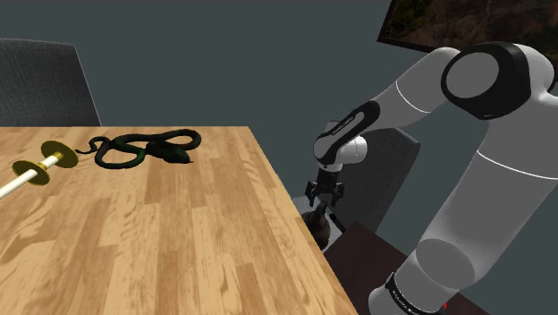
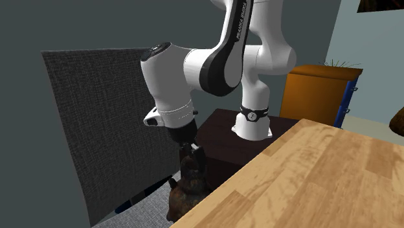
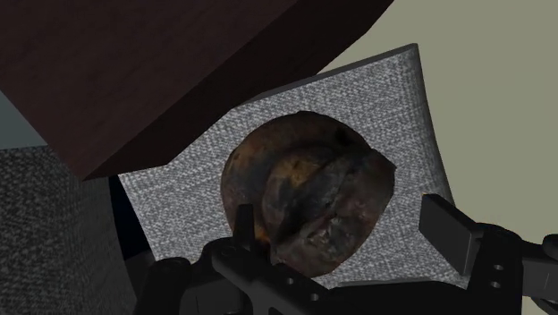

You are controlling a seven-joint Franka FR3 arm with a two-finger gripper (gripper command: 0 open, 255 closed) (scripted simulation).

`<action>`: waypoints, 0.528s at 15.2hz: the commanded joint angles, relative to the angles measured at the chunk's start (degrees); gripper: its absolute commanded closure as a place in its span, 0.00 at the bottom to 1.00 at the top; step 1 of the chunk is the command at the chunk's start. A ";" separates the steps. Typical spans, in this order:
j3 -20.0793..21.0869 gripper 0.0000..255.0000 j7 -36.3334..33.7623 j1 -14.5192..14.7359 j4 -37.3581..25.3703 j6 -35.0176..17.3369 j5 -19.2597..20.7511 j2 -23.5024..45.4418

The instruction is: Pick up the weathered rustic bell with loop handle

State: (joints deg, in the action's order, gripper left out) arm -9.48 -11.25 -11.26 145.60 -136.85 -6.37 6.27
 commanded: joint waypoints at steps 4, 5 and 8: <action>0.10 1.00 0.16 0.03 0.27 -0.87 -0.28 0.59; 0.11 1.00 0.16 0.03 0.25 -0.90 -0.31 0.64; 0.15 1.00 0.12 0.07 0.29 -1.01 -0.35 0.70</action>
State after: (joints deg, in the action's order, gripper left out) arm -9.37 -11.11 -11.22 145.69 -137.89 -6.72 6.82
